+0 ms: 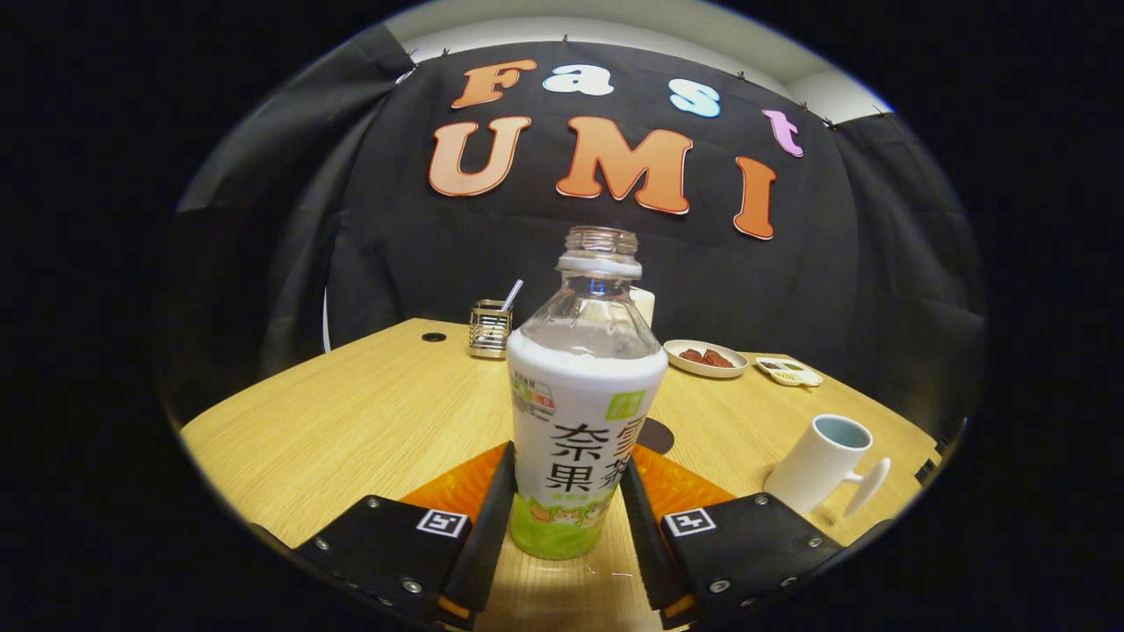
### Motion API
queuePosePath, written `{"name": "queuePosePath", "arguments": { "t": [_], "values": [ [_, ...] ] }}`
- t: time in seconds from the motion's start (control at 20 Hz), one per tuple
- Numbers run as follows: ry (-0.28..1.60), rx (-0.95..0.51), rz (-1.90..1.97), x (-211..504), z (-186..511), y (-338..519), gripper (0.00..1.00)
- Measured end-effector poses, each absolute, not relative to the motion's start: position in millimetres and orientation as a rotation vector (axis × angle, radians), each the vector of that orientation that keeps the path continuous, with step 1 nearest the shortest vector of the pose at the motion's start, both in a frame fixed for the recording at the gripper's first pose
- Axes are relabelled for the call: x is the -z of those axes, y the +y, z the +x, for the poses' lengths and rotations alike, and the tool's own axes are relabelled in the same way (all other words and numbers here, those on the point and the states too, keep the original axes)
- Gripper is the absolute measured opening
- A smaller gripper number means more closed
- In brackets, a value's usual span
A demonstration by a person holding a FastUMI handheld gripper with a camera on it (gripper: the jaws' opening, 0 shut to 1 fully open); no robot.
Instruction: Take the bottle from table, then pour the juice into the cup, finally place the bottle on the coaster
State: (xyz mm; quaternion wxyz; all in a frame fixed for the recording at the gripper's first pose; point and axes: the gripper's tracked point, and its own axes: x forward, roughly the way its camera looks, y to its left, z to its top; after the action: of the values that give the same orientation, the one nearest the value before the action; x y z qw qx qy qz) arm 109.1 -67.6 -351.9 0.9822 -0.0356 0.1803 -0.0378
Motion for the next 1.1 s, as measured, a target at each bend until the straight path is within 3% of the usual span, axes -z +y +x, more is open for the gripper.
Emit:
{"name": "queuePosePath", "arguments": {
  "t": [0.3, 1.1],
  "values": [
    [0.374, -0.018, 0.079, 338.8, 117.4, -54.1, 0.57],
    [0.279, -0.059, 0.810, 302.3, 144.9, -68.5, 0.56]
  ]
}}
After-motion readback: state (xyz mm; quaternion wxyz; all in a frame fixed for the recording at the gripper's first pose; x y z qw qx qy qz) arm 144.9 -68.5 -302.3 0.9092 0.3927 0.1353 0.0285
